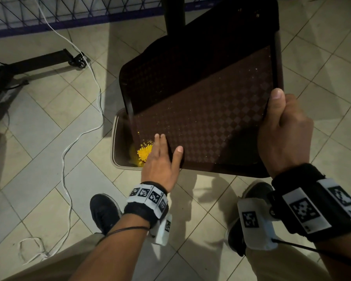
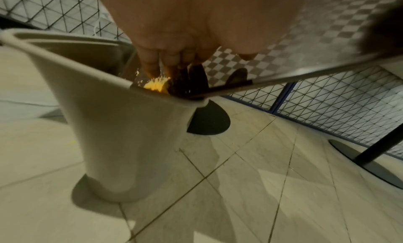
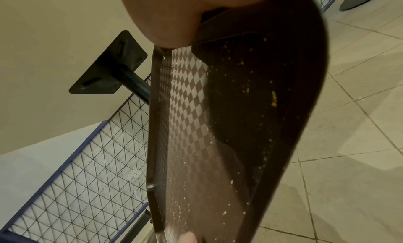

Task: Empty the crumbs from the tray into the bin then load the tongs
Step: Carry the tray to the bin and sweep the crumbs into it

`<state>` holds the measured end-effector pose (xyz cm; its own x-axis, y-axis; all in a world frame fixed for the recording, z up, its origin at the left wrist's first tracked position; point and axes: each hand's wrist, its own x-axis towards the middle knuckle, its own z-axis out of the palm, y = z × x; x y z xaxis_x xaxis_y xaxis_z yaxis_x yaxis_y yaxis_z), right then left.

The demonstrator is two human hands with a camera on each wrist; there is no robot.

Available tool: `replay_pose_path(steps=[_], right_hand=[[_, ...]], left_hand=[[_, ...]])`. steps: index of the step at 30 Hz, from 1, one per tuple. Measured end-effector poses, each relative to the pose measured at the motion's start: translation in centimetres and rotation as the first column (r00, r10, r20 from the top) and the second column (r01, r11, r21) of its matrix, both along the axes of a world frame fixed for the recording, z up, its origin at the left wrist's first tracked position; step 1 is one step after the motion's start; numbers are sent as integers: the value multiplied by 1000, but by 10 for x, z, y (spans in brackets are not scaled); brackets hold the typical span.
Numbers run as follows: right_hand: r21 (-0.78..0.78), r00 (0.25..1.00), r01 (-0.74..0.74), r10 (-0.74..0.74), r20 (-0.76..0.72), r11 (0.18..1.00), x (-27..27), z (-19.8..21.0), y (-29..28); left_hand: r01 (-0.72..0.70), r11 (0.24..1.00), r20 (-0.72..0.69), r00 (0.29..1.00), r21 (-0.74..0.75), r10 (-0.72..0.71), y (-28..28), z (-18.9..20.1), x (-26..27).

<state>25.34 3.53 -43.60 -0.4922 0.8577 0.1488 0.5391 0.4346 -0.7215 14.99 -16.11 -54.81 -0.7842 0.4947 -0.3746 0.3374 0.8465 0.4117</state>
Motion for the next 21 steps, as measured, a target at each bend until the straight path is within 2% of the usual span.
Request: replay_pose_path(steps=[3, 6, 8, 13, 18, 21], right_hand=[[5, 1000, 7, -6, -7, 1000, 2, 0, 2], [12, 1000, 5, -4, -24, 1000, 2, 0, 4], [23, 1000, 5, -5, -14, 1000, 3, 0, 5], [42, 1000, 17, -16, -22, 999, 3, 0, 6], [115, 998, -9, 15, -54, 993, 3, 4, 5], [164, 998, -24, 34, -57, 986, 3, 8, 4]], left_hand=[[19, 990, 45, 999, -139, -13, -5, -14, 8], [64, 958, -4, 998, -278, -68, -18, -20, -3], [55, 962, -35, 997, -267, -67, -23, -16, -14], [39, 992, -8, 999, -120, -41, -14, 1, -9], [53, 970, 8, 999, -236, -52, -20, -4, -11], [-29, 972, -132, 991, -233, -2, -17, 9, -26]])
